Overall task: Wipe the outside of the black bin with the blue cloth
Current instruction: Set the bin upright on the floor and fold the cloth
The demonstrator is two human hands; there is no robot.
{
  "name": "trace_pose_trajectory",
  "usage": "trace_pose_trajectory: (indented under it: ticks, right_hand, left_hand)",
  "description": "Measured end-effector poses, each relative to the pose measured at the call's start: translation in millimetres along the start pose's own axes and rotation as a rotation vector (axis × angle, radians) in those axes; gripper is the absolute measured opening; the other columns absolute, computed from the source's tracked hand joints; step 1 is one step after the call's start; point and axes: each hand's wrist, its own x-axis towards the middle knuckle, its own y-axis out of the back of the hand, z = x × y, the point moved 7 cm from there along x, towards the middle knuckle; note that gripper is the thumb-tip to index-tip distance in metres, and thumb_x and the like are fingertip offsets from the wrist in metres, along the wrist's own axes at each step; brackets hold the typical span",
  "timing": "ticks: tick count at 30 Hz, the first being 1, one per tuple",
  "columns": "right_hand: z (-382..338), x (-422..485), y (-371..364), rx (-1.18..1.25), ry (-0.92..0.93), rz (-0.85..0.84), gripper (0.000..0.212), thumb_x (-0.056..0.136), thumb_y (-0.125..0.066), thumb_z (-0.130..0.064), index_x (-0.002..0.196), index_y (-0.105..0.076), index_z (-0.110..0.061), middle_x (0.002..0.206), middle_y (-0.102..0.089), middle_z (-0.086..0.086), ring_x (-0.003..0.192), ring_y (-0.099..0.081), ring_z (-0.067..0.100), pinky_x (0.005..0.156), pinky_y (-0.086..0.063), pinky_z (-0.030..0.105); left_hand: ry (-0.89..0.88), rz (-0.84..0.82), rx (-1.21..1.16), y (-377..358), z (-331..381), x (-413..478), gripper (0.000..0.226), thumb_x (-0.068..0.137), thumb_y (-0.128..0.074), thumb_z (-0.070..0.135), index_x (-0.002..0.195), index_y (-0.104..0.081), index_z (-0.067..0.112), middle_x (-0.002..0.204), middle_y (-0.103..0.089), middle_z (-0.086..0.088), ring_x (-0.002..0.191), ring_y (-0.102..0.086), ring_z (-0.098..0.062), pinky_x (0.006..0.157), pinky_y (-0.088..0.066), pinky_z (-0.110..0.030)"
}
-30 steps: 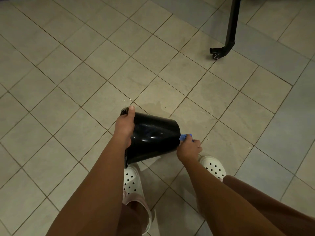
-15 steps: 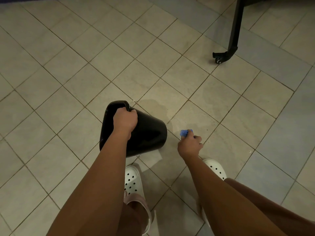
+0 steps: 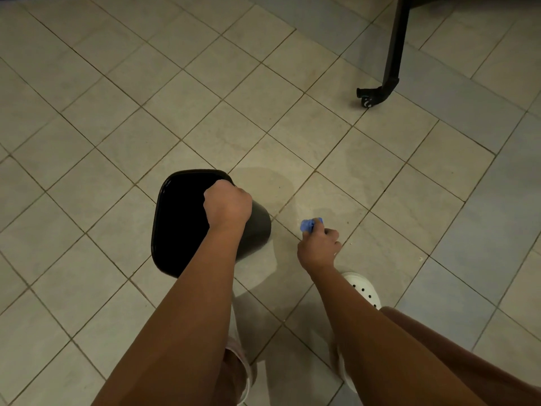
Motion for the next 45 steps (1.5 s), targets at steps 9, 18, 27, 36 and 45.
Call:
trace_pose_trajectory:
  ticks: [9,18,27,36,45]
  right_hand:
    - [3.5,5.1,-1.2,0.048,0.086,0.012,0.046,0.098,-0.041,-0.024,0.142,-0.029,-0.021,0.136,-0.031,0.016,0.118,-0.033,0.033,0.097,-0.029,0.034]
    - [2.1,11.2,1.7,0.177,0.134,0.037,0.048,0.095,-0.049,-0.027,0.141,-0.037,-0.02,0.135,-0.032,0.017,0.12,-0.032,0.035,0.1,-0.031,0.036]
    - [9.1,17.4,9.6,0.294,0.146,0.046,0.05,0.092,-0.055,-0.028,0.139,-0.041,-0.019,0.133,-0.035,0.014,0.122,-0.034,0.029,0.103,-0.03,0.03]
    - [24.8,41.6,-14.5,0.712,-0.049,-0.138,0.067,0.061,-0.066,-0.073,0.101,-0.068,-0.019,0.087,-0.061,0.018,0.077,-0.058,0.028,0.066,-0.049,0.038]
    - [10.4,34.7,21.7,1.126,-0.227,-0.168,0.051,0.086,-0.04,-0.001,0.132,-0.048,-0.022,0.111,-0.061,0.017,0.1,-0.062,0.032,0.086,-0.053,0.046]
  left_hand:
    - [-0.046,-0.048,-0.145,-31.4,29.6,2.0,0.016,0.091,-0.056,0.009,0.099,-0.059,-0.005,0.098,-0.064,-0.017,0.086,-0.061,-0.028,0.061,-0.042,-0.029]
    - [-0.177,-0.089,-0.086,-57.5,22.3,-6.1,0.041,0.088,-0.064,0.017,0.122,-0.054,-0.003,0.114,-0.065,-0.022,0.107,-0.062,-0.036,0.078,-0.047,-0.032]
    - [-0.115,-0.1,-0.324,-62.9,5.2,-0.9,0.051,0.092,-0.064,0.03,0.134,-0.056,0.001,0.121,-0.067,-0.018,0.117,-0.06,-0.031,0.09,-0.041,-0.025]
    - [-0.181,-0.048,-0.235,-59.6,19.5,-8.9,0.061,0.096,-0.059,0.026,0.147,-0.037,0.002,0.147,-0.039,-0.016,0.132,-0.045,-0.029,0.104,-0.033,-0.026]
    - [-0.369,0.054,0.013,-71.8,34.8,-29.3,0.062,0.087,-0.062,0.018,0.144,-0.042,0.009,0.153,-0.028,-0.017,0.143,-0.019,-0.037,0.112,-0.029,-0.044]
